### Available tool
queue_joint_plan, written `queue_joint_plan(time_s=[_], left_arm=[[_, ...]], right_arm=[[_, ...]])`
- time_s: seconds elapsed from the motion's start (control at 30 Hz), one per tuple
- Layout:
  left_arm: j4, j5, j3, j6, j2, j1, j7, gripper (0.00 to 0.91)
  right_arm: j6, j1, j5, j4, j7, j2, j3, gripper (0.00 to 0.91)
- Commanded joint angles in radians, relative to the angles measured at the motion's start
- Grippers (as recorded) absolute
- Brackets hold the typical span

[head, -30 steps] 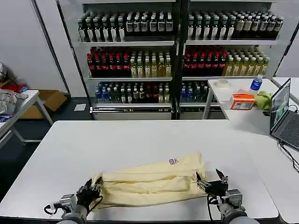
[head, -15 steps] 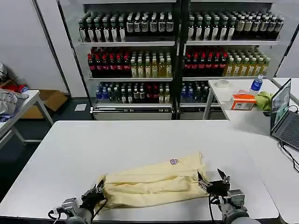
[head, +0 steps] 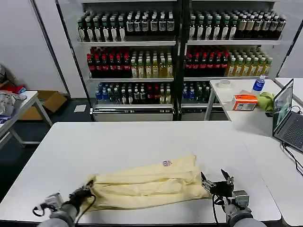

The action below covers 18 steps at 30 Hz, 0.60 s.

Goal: Fold and organize the clothes.

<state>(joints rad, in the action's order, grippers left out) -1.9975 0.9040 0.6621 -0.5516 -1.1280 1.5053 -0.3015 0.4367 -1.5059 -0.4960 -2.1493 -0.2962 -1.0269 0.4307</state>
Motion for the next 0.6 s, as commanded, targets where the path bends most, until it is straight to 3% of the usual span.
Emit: queue_joint_plan(time_s=[0.03,0.27,0.6], left_arm=[[0.114,0.217,0.262,-0.014,0.242,-0.047,0.032,0.03],[0.08,0.304,0.272,-0.025,0.28,-0.107,0.011,0.03],[-0.062,0.573,0.183,-0.027,0.187,-0.152,-0.063,0.03]], right_arm=[[0.0,0.0,-0.004,-0.002,-0.001,0.004,0.002,0.907],[0.0,-0.009,-0.005,-0.012,-0.002,0.007,0.003,0.907],[0.004,-0.012,-0.002,-0.008,-0.006,0.011,-0.006,0.907]])
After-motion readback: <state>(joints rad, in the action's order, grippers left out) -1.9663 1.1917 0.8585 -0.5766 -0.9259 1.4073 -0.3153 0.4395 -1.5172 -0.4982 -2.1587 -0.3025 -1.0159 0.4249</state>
